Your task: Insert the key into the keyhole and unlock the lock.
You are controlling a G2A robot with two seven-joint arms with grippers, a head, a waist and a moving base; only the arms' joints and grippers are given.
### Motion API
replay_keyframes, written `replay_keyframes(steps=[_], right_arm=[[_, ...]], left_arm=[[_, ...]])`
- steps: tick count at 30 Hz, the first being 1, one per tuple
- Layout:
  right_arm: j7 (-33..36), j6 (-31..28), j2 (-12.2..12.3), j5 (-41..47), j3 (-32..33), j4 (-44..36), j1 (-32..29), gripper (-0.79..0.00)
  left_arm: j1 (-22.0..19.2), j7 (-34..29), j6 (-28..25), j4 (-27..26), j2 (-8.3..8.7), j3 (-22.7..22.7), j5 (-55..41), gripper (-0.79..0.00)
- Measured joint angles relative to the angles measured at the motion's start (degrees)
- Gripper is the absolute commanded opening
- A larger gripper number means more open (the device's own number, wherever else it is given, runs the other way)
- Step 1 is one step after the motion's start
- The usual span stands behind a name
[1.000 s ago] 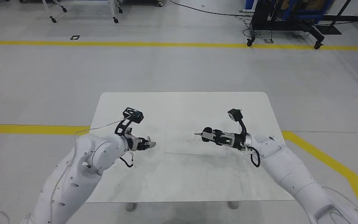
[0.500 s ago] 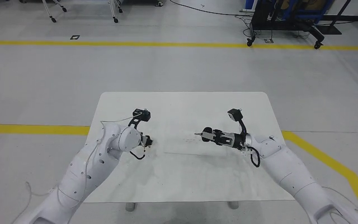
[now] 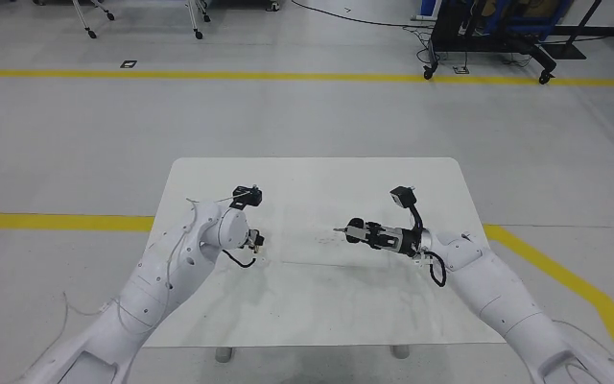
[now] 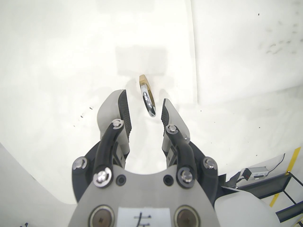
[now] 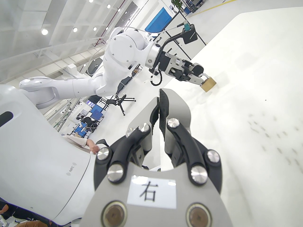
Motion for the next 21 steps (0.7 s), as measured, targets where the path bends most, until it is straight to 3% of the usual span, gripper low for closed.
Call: replay_keyframes(steps=[6, 8, 21], right_arm=[[0.0, 0.0, 0.0, 0.0, 0.0, 0.0, 0.0, -0.785], [0.0, 0.0, 0.0, 0.0, 0.0, 0.0, 0.0, -0.785], [0.0, 0.0, 0.0, 0.0, 0.0, 0.0, 0.0, -0.785]], left_arm=[[-0.82, 0.03, 1.16, 1.91, -0.96, 0.9, -0.27, -0.579], [-1.22, -0.36, 1.44, 2.69, -1.3, 1.34, -0.09, -0.785], [-2.66, -0.97, -0.86, 4.61, -2.7, 3.32, 2.89, -0.785]])
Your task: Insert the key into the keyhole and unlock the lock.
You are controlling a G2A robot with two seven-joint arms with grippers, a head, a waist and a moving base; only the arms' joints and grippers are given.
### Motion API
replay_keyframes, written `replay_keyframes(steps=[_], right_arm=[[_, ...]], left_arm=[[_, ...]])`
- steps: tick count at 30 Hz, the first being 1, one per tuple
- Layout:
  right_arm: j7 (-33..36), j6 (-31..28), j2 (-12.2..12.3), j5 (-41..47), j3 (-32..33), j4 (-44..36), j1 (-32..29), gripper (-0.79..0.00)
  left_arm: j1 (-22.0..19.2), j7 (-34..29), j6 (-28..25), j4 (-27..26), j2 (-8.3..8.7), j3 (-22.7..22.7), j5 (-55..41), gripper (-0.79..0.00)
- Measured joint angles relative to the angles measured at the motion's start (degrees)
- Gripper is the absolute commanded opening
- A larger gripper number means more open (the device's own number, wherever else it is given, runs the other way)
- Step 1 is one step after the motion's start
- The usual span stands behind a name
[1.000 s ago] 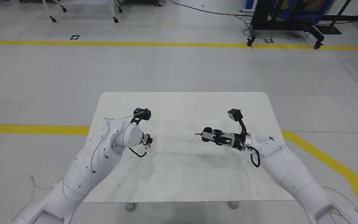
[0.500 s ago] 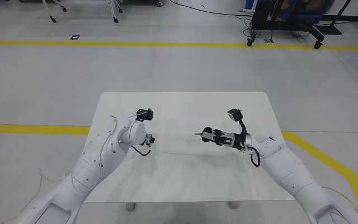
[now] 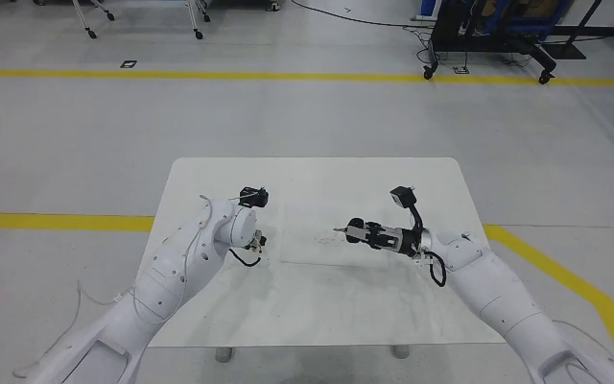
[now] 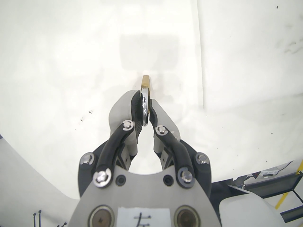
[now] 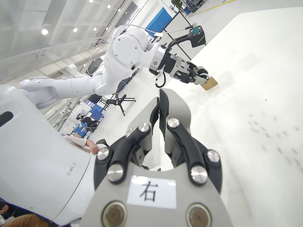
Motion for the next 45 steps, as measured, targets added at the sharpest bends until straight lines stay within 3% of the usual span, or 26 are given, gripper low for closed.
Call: replay_keyframes(steps=[1, 2, 6, 10, 14, 15, 28, 34, 37, 41, 45], right_arm=[[0.0, 0.0, 0.0, 0.0, 0.0, 0.0, 0.0, -0.785], [0.0, 0.0, 0.0, 0.0, 0.0, 0.0, 0.0, -0.785], [0.0, 0.0, 0.0, 0.0, 0.0, 0.0, 0.0, -0.785], [0.0, 0.0, 0.0, 0.0, 0.0, 0.0, 0.0, -0.785], [0.0, 0.0, 0.0, 0.0, 0.0, 0.0, 0.0, -0.785], [0.0, 0.0, 0.0, 0.0, 0.0, 0.0, 0.0, -0.785], [0.0, 0.0, 0.0, 0.0, 0.0, 0.0, 0.0, -0.785], [0.0, 0.0, 0.0, 0.0, 0.0, 0.0, 0.0, -0.785], [0.0, 0.0, 0.0, 0.0, 0.0, 0.0, 0.0, -0.785], [0.0, 0.0, 0.0, 0.0, 0.0, 0.0, 0.0, -0.785], [0.0, 0.0, 0.0, 0.0, 0.0, 0.0, 0.0, -0.785]], left_arm=[[0.09, 0.11, -0.14, -0.02, -0.02, -0.15, 0.1, -0.785], [0.16, 0.16, -0.21, -0.06, -0.04, -0.29, 0.16, -0.643], [0.56, 0.11, -0.52, -0.38, -0.05, -0.98, 0.18, -0.536], [0.96, -0.22, -0.71, -0.76, -0.02, -1.62, 0.59, -0.576], [1.36, -0.88, -0.62, -1.27, 0.02, -2.17, 1.38, -0.776], [1.45, -0.94, -0.61, -1.39, 0.03, -2.32, 1.48, -0.785], [2.1, -0.68, 0.01, -1.92, -0.23, -3.77, 3.37, -0.785], [3.39, 5.37, -0.81, -4.03, -0.34, -5.37, 3.31, -0.785], [6.31, 13.25, -4.44, -6.97, 0.16, -9.29, -1.51, -0.785], [11.61, 23.85, -15.39, -8.45, 1.28, -17.1, -13.12, -0.785], [13.88, 26.8, -27.16, -6.75, 1.73, -21.2, -23.65, -0.785]])
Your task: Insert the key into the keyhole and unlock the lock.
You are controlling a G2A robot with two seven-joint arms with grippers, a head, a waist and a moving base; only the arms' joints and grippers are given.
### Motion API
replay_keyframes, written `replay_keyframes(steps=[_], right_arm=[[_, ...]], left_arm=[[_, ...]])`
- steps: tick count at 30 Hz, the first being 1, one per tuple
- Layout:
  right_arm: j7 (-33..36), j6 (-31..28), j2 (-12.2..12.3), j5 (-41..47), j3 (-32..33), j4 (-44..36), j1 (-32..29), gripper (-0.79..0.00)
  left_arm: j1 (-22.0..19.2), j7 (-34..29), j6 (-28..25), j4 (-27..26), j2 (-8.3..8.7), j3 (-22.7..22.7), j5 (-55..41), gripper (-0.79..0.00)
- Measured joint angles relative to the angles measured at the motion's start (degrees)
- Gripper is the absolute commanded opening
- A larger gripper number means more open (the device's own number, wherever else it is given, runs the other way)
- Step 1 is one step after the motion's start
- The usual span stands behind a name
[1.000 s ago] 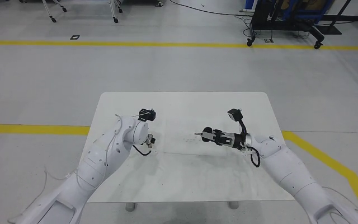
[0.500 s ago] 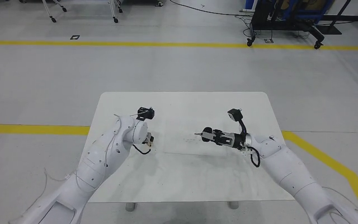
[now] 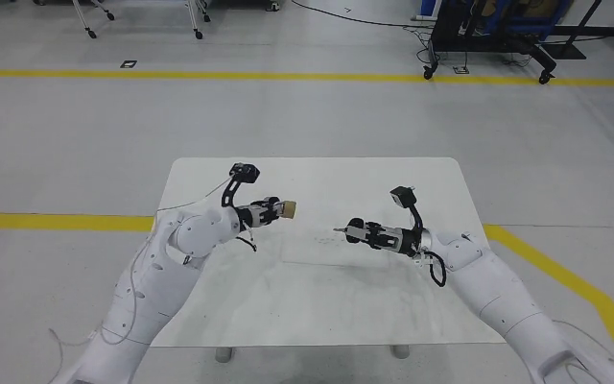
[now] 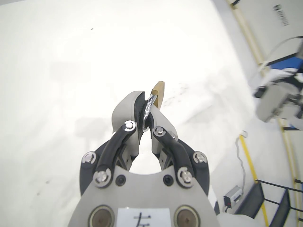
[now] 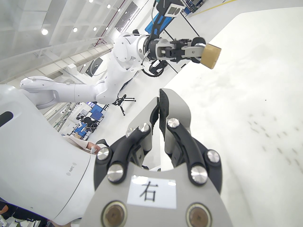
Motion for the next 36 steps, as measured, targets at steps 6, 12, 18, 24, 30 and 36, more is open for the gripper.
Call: replay_keyframes(steps=[6, 12, 18, 24, 30, 36], right_arm=[[0.0, 0.0, 0.0, 0.0, 0.0, 0.0, 0.0, -0.785], [-1.38, 0.65, -0.24, 0.84, 0.02, -0.68, -0.55, -0.785], [-7.85, 0.55, -2.37, 8.59, -1.63, 0.42, -0.52, -0.785], [-9.18, 1.32, -4.91, 7.55, -4.78, 2.89, 2.75, -0.785], [-13.06, 2.8, -7.16, 6.5, -6.43, 4.33, 4.82, -0.785], [-15.47, 2.68, -9.11, 6.3, -7.59, 6.2, 6.03, -0.785]], left_arm=[[-0.06, -0.29, 0.02, 0.08, -0.01, 0.05, 0.01, -0.785], [1.36, -0.38, -3.78, 2.5, -0.23, -3.22, -13.48, -0.785], [-2.7, -11.98, -8.23, 14.99, -1.73, -2.02, -39.29, -0.785], [-9.14, -22.69, -9.39, 26.61, -4.19, 3.42, -50.58, -0.785], [-13.93, -27.48, -13.04, 33.74, -6.2, 7.25, -52.85, -0.785], [-16.56, -32.95, -12.93, 38.53, -7.51, 9.26, -55.47, -0.785]])
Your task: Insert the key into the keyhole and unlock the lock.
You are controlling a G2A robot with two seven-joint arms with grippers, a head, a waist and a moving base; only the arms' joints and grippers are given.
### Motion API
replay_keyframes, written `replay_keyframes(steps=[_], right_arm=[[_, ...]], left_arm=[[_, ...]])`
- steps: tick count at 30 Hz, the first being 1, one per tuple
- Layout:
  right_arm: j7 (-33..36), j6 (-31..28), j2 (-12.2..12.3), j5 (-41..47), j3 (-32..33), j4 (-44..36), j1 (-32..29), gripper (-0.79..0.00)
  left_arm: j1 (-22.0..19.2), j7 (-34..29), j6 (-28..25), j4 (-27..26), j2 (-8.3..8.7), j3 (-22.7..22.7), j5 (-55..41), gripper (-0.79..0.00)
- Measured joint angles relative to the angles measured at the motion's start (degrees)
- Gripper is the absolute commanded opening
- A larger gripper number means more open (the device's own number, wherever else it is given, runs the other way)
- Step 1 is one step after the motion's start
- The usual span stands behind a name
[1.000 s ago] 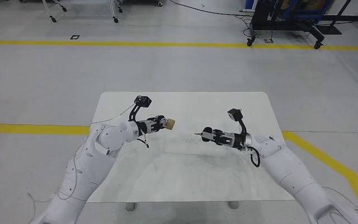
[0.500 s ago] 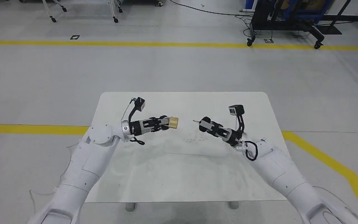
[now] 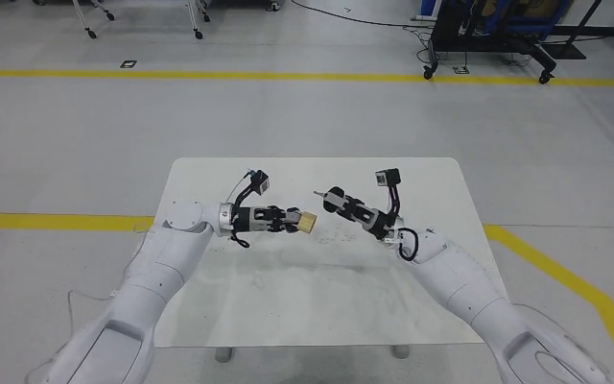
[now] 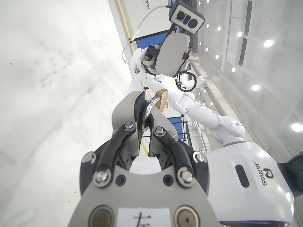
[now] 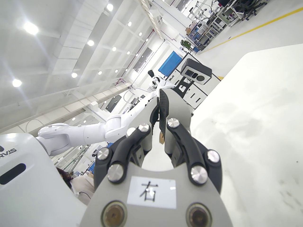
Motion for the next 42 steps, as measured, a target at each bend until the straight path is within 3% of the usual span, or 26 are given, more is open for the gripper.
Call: replay_keyframes(steps=[11, 21, 36, 42], right_arm=[[1.19, -1.13, -2.53, -0.31, -1.63, 3.04, 0.58, -0.785], [5.47, -2.68, -2.22, 3.47, 1.31, 2.88, -1.47, -0.785], [5.5, -2.67, -2.13, 3.6, 1.75, 2.65, -1.69, -0.785], [2.03, 0.33, -1.51, 2.22, 4.26, -0.55, -4.5, -0.785]], left_arm=[[-3.33, -3.08, 1.25, 5.79, -2.11, 2.49, -2.85, -0.785], [-7.97, -7.91, 6.08, 14.12, -3.71, 3.6, -4.73, -0.785], [-7.86, -7.8, 6.7, 14.04, -3.78, 3.62, -4.73, -0.785], [-6.44, -2.73, 13.83, 11.16, -4.02, 2.85, -6.79, -0.785]])
